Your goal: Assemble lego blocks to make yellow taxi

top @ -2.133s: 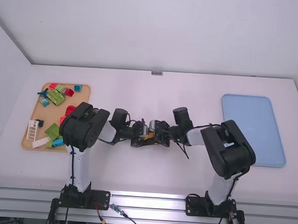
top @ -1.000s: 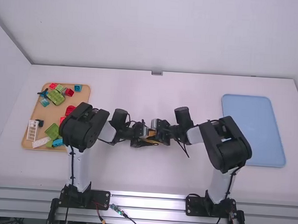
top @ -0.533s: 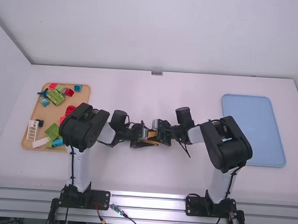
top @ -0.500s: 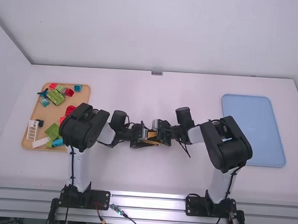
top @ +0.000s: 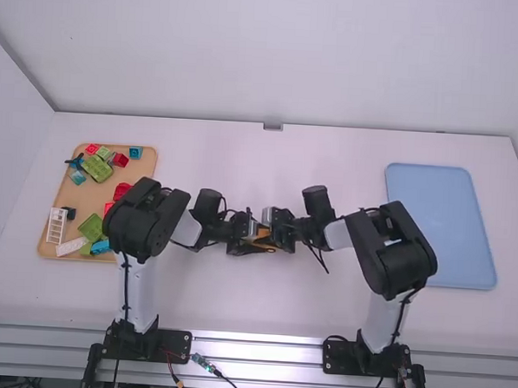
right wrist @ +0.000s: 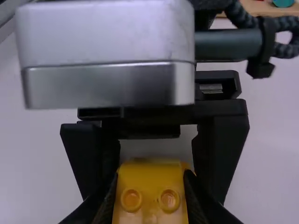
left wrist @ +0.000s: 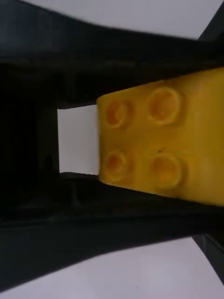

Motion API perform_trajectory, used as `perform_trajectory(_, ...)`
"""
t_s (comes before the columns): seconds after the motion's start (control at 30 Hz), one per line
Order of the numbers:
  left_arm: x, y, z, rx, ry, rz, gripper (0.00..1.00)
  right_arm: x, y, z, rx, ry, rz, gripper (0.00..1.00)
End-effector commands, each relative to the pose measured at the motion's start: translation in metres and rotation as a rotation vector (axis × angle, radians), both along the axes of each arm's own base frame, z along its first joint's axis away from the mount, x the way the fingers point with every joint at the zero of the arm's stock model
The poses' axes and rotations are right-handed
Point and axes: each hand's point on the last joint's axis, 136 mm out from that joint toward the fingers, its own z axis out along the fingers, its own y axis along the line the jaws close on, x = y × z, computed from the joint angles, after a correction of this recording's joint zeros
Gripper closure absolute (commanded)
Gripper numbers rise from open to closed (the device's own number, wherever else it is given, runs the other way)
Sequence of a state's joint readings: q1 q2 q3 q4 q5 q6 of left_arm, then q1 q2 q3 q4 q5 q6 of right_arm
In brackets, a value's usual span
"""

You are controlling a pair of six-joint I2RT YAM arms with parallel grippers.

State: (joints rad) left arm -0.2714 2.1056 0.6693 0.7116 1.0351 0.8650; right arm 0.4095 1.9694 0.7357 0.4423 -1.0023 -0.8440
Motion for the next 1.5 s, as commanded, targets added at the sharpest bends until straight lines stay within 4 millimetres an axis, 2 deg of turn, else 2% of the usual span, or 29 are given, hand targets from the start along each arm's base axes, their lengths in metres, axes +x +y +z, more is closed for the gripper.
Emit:
perform_trajectory(0.0, -0.009, 0.017, -0.049, 0.157, 0.066, 0.083, 0.93, -0.001, 0.000, -0.008, -0.018, 0.033, -0.013, 1.00)
perform_trajectory(0.2, -0.009, 0.017, -0.048, 0.152, 0.057, 0.084, 0.94, 0.000, -0.001, -0.012, -0.026, 0.036, -0.019, 1.00)
perform_trajectory(0.37, -0.008, 0.017, -0.049, 0.156, 0.068, 0.084, 0.93, 0.002, 0.000, -0.025, -0.012, 0.076, -0.035, 1.00)
perform_trajectory(0.67, -0.007, 0.017, -0.049, 0.157, 0.068, 0.090, 0.94, 0.008, -0.014, -0.022, 0.011, 0.115, -0.059, 1.00)
perform_trajectory(0.9, -0.007, 0.018, -0.049, 0.159, 0.068, 0.092, 0.94, 0.002, -0.015, -0.023, 0.010, 0.115, -0.035, 1.00)
perform_trajectory(1.47, 0.016, 0.017, -0.046, 0.176, 0.093, 0.155, 0.95, -0.006, -0.016, -0.026, 0.006, 0.109, 0.000, 1.00)
